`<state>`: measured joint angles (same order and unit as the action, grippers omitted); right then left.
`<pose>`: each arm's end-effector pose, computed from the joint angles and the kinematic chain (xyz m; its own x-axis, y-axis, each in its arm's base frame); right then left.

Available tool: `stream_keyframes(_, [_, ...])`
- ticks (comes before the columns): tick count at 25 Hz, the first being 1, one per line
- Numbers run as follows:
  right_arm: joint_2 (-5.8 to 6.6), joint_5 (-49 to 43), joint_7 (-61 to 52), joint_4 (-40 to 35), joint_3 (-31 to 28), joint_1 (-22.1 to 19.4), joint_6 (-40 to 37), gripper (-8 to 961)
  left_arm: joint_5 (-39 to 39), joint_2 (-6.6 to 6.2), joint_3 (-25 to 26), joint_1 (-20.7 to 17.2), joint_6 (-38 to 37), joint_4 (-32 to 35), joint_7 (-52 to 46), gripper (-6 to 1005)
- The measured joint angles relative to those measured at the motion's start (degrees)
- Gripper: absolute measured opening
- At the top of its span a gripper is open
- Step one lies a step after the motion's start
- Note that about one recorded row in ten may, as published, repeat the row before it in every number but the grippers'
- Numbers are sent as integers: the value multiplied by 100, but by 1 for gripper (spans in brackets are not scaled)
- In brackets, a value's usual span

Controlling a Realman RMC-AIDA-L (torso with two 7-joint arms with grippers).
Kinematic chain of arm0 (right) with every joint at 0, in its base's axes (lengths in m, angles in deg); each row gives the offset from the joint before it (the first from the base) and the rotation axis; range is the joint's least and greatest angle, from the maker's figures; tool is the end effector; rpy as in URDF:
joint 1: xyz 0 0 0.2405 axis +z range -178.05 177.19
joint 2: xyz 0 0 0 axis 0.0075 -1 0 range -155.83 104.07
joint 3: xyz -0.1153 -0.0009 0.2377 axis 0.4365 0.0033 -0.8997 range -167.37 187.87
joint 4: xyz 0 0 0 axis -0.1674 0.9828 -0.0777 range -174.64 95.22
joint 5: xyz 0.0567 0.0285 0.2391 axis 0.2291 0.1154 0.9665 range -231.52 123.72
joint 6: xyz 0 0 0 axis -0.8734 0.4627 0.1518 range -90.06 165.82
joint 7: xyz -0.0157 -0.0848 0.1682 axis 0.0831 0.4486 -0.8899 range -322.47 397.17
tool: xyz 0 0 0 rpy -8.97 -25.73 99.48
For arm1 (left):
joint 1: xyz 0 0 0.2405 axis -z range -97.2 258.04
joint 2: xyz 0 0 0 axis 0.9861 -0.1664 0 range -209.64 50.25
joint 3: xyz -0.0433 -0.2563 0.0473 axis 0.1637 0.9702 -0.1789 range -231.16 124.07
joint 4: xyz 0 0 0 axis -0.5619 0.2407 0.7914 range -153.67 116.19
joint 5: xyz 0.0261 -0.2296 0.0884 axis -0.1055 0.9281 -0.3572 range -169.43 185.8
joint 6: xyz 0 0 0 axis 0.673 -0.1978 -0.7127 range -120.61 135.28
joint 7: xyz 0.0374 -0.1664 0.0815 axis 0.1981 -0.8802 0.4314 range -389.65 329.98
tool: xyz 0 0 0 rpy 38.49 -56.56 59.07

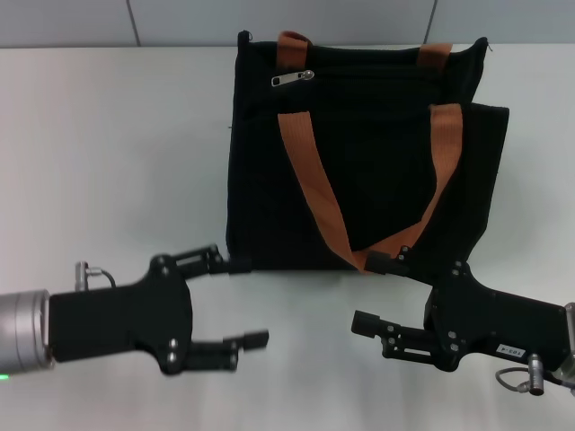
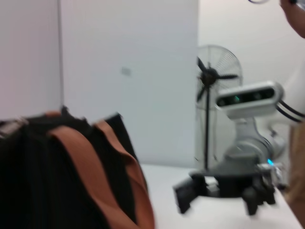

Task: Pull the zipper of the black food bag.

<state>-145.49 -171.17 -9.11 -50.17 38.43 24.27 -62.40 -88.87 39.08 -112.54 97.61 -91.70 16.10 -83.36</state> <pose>0.2820 0.2666 -0.1039 0.6440 -0.2142 -0.7344 -0.3582 -0.9327 -0.0421 -0.2789 0.2810 -0.0705 0.7995 0.0511 0.5985 0.1474 -0.9826 -0.1131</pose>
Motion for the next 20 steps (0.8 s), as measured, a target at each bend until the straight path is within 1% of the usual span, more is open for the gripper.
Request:
stream_keyframes(1, [0,2,1,3,-12,-4,3,775,330,1,12,-4,67,-71,0,835])
stream_keyframes(2, [0,2,1,3,-12,-4,3,775,330,1,12,-4,67,-71,0,835])
stream_keyframes(4, [-1,8,3,20,-27,-9,28,775,786,-1,16,20,251,-227,-27,835])
stream_keyframes(8, [-9,29,90,184,-43,16,157,775,1962,24,0,206,1259,-554,-586,835])
stream_keyframes(11, [-9,36,156,277,-36,39,218,775,2557,32,-13,376,1664,-720,-661,836])
stream_keyframes(15, [-9,38,156,304,-36,39,221,775,2843,31,4,424,1690,-724,-616,834])
stream_keyframes(20, [-9,38,157,312,-43,8,221,775,3003,19,16,521,1813,-702,-612,831])
